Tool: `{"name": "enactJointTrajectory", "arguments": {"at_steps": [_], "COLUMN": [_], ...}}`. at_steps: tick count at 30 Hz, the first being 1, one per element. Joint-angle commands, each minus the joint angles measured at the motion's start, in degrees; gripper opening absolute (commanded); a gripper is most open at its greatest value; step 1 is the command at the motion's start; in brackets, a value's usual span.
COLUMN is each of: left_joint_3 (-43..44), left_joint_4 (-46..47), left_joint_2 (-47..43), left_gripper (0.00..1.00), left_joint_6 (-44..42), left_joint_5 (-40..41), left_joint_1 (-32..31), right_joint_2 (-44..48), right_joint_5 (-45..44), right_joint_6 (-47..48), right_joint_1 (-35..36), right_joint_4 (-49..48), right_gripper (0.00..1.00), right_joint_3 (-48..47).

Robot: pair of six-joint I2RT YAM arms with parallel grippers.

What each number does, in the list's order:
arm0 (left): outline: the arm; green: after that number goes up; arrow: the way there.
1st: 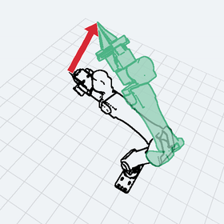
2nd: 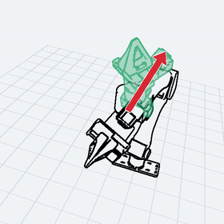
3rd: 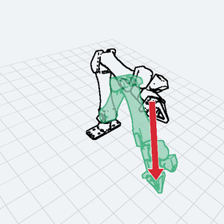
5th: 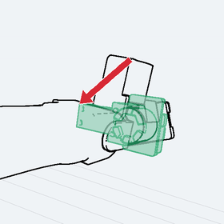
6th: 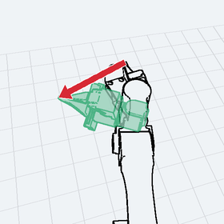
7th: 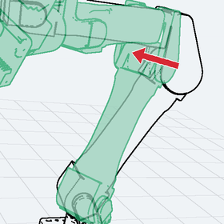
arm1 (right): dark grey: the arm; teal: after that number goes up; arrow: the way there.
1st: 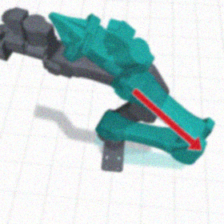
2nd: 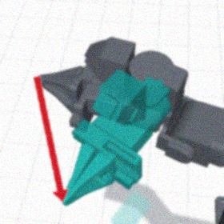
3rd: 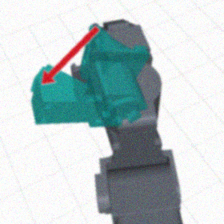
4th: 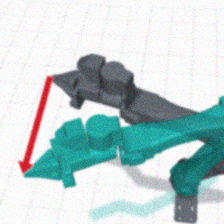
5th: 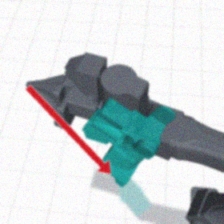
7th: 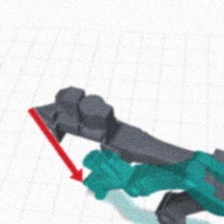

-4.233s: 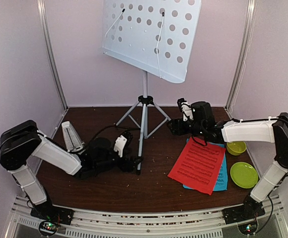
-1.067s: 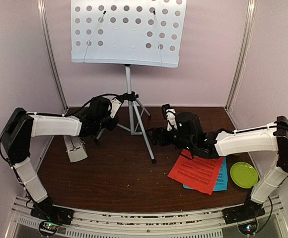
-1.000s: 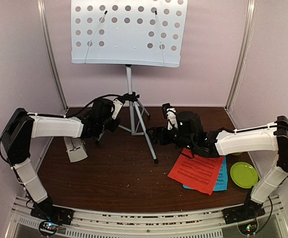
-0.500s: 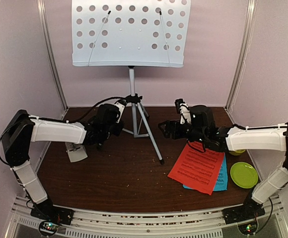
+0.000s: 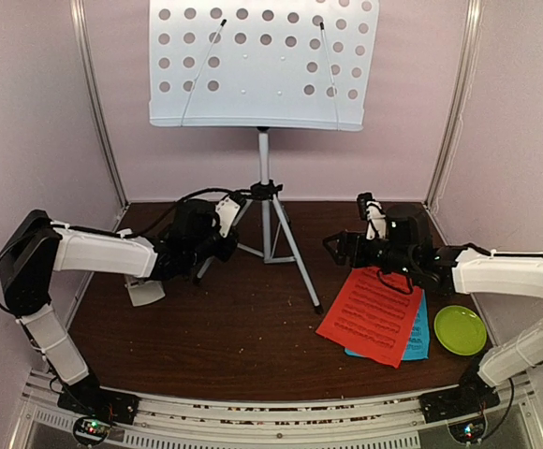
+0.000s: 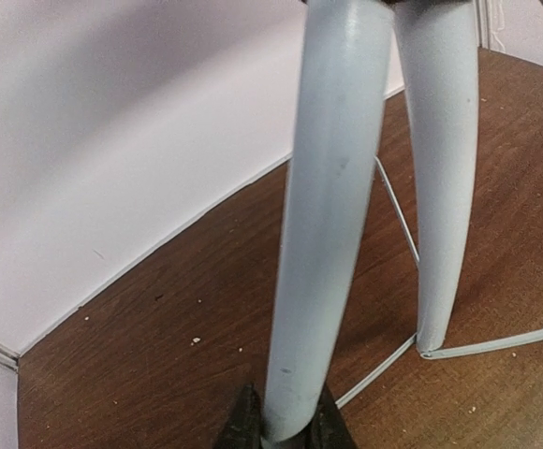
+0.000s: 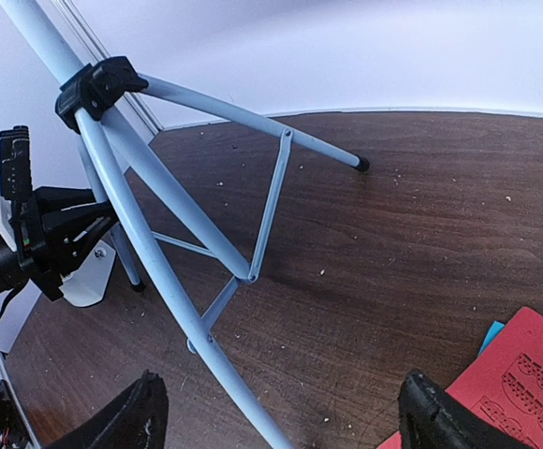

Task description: Set up the instrument practice props

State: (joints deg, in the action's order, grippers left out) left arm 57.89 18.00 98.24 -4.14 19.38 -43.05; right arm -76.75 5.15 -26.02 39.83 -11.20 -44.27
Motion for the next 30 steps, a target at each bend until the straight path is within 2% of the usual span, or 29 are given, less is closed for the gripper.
{"name": "enactJointTrajectory", "arguments": {"at_steps": [1, 7, 13, 14, 15, 17, 19, 20, 21, 24, 27, 30], "left_joint_3": [-4.27, -8.29, -8.01, -7.83, -7.91, -9.75, -12.77, -14.18, -15.15, -17.59, -18.74, -15.94], "left_joint_4": [-0.42, 1.65, 1.48, 1.2, 0.87, 2.83, 5.44, 6.29, 6.67, 8.93, 12.26, 11.77], "left_joint_2": [-2.62, -5.5, -6.17, -6.63, -7.58, -10.64, -14.14, -15.42, -16.4, -16.63, -13.33, -8.2], "left_gripper": [0.0, 0.0, 0.0, 0.02, 0.11, 0.36, 0.53, 0.65, 0.69, 0.69, 0.69, 0.68], "left_joint_6": [7.2, 6.95, 5.18, 5.06, 5.08, 5.44, 4.44, 3.27, 2.11, -2.08, -10.35, -15.46], "left_joint_5": [-10.69, -11.6, -11.55, -11.04, -10.7, -11.57, -8.9, -7.71, -7.5, -8.14, -8.16, -10.19], "left_joint_1": [-1.34, -1.34, -1.3, -1.28, -1.37, -1.84, -4.5, -6.57, -8.47, -16.0, -21.98, -25.55], "right_joint_2": [3.71, 6.96, 8.56, 9.12, 9.95, 11.84, 13.84, 14.98, 15.38, 16.36, 16.64, 18.07], "right_joint_5": [-1.08, -2.42, -2.27, -2.37, -2.48, -2.87, -3.23, -3.23, -3.17, -3.44, -3.06, -0.19], "right_joint_6": [-1.57, -5.11, -9.08, -10.06, -11.11, -13.3, -15.01, -15.45, -15.93, -17.22, -18.68, -20.86], "right_joint_1": [-0.28, -0.67, -1.07, -1.07, -1.1, -1.03, -1.07, -1.05, -1.07, -1.37, -2.5, -5.1], "right_joint_4": [2.93, 7.24, 11.36, 11.75, 12.28, 12.85, 13.51, 13.69, 14.04, 15.69, 17.23, 16.64], "right_gripper": [0.85, 0.84, 0.84, 0.84, 0.84, 0.85, 0.85, 0.85, 0.85, 0.84, 0.83, 0.82], "right_joint_3": [2.15, 4.55, 6.13, 6.68, 7.38, 9.25, 11.03, 11.84, 12.61, 13.98, 14.52, 16.16]}}
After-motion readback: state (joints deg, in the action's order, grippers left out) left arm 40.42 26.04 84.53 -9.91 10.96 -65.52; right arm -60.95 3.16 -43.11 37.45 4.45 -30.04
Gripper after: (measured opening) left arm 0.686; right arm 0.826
